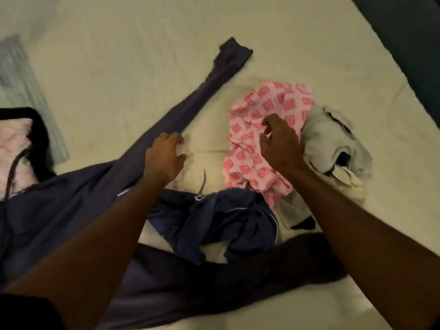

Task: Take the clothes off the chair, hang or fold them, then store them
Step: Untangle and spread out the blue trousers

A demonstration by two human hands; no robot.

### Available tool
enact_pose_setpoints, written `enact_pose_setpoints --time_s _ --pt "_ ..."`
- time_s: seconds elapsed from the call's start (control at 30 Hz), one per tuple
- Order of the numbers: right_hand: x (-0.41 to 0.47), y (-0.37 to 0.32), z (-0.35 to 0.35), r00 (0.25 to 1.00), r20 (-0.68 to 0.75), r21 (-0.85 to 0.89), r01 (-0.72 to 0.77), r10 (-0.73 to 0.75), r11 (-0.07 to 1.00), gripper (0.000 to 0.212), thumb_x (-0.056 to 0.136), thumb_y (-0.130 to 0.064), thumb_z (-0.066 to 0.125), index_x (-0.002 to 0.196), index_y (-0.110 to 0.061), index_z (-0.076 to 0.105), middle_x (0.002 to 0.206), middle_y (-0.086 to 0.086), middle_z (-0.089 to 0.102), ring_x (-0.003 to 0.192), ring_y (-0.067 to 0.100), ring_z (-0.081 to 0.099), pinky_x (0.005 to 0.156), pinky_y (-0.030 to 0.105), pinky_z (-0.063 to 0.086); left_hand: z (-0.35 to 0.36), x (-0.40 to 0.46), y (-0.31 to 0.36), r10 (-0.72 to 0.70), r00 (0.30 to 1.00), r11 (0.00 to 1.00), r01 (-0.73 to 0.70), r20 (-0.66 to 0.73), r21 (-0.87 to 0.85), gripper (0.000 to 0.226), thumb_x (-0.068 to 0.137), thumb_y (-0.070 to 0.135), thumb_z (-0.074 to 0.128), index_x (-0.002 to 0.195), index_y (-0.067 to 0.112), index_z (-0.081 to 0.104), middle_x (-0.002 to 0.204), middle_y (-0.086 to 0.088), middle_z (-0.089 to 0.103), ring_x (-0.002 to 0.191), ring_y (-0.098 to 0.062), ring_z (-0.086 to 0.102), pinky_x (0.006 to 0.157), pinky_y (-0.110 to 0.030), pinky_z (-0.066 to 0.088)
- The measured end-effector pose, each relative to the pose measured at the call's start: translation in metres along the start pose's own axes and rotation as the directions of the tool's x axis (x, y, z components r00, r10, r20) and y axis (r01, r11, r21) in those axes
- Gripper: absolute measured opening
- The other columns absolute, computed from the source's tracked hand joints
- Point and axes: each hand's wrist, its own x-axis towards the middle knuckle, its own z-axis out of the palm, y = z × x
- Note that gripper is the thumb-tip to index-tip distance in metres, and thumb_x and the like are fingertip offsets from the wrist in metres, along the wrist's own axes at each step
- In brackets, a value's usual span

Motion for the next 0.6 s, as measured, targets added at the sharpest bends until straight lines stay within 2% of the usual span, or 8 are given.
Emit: enact_pose_setpoints --time_s 0.13,0.2,0.27,0.3,0.37,0.47,0.53,0.6 --pt "0.073 -0.029 0.043 0.933 0.270 0.122 -0.278 0.238 0.953 0.015 0.101 -0.023 0.059 0.115 -0.021 0.055 0.109 0.002 0.066 0.095 0.021 0.067 0.084 0.041 0.060 -0.018 0.027 -0.042 -0.141 0.989 0.960 0.124 0.050 0.250 0.062 0.086 0.036 0.073 0.139 0.021 0.044 0.134 -0.013 0.051 0.120 -0.038 0.049 0.101 -0.057 0.038" --pt "0.096 -0.043 0.064 0.823 0.386 0.233 -0.525 0.418 0.819 0.018 0.103 -0.028 0.057 0.118 -0.018 0.055 0.113 0.006 0.066 0.091 0.021 0.071 0.083 0.042 0.062 -0.016 0.031 -0.059 -0.255 0.960 0.950 0.228 0.112 0.211 0.067 0.085 0.040 0.074 0.138 0.019 0.040 0.129 -0.012 0.055 0.116 -0.038 0.053 0.100 -0.058 0.039" --pt "0.110 -0.057 0.085 0.705 0.499 0.332 -0.692 0.504 0.641 0.026 0.103 -0.034 0.057 0.122 -0.016 0.052 0.116 0.009 0.065 0.093 0.021 0.072 0.082 0.041 0.062 -0.013 0.032 -0.071 -0.305 0.941 0.943 0.277 0.144 0.185 0.053 0.088 0.031 0.069 0.133 0.015 0.045 0.121 -0.013 0.060 0.110 -0.039 0.058 0.097 -0.056 0.043" --pt "0.113 -0.064 0.096 0.667 0.535 0.368 -0.736 0.518 0.568 0.032 0.102 -0.037 0.059 0.123 -0.015 0.051 0.116 0.009 0.066 0.094 0.021 0.071 0.083 0.041 0.062 -0.010 0.028 -0.075 -0.246 0.958 0.950 0.207 0.150 0.236 0.046 0.090 0.024 0.064 0.132 0.014 0.048 0.119 -0.014 0.061 0.108 -0.040 0.059 0.094 -0.054 0.044" --pt "0.112 -0.074 0.114 0.629 0.562 0.406 -0.776 0.537 0.483 0.044 0.094 -0.043 0.069 0.122 -0.012 0.053 0.110 0.008 0.068 0.092 0.022 0.071 0.081 0.041 0.061 -0.004 0.013 -0.076 0.050 0.987 0.966 -0.087 0.154 0.243 0.043 0.087 0.016 0.054 0.130 0.012 0.055 0.114 -0.016 0.059 0.101 -0.041 0.058 0.084 -0.049 0.046" --pt "0.100 -0.075 0.144 0.630 0.467 0.403 -0.776 0.621 0.485 0.044 0.076 -0.036 0.084 0.104 -0.012 0.060 0.097 0.007 0.070 0.085 0.026 0.071 0.074 0.042 0.062 0.005 -0.021 -0.080 0.374 0.831 0.903 -0.428 0.412 0.045 0.046 0.075 0.025 0.053 0.119 0.017 0.063 0.108 -0.011 0.062 0.095 -0.037 0.061 0.076 -0.042 0.053" --pt "0.087 -0.072 0.153 0.619 0.387 0.368 -0.783 0.683 0.501 0.044 0.065 -0.029 0.075 0.105 -0.011 0.068 0.098 0.008 0.073 0.092 0.033 0.072 0.079 0.046 0.062 0.006 -0.034 -0.087 0.308 0.779 0.933 -0.359 0.546 -0.015 0.041 0.080 0.045 0.056 0.111 0.022 0.070 0.105 -0.005 0.067 0.094 -0.029 0.065 0.079 -0.038 0.053" --pt "0.069 -0.072 0.147 0.566 0.345 0.271 -0.824 0.749 0.498 0.057 0.070 -0.031 0.066 0.120 -0.005 0.068 0.112 0.012 0.072 0.107 0.039 0.068 0.089 0.044 0.059 0.002 -0.029 -0.096 0.143 0.876 0.984 -0.074 0.462 -0.165 0.050 0.085 0.062 0.056 0.091 0.017 0.075 0.090 -0.005 0.070 0.084 -0.024 0.067 0.076 -0.040 0.053"
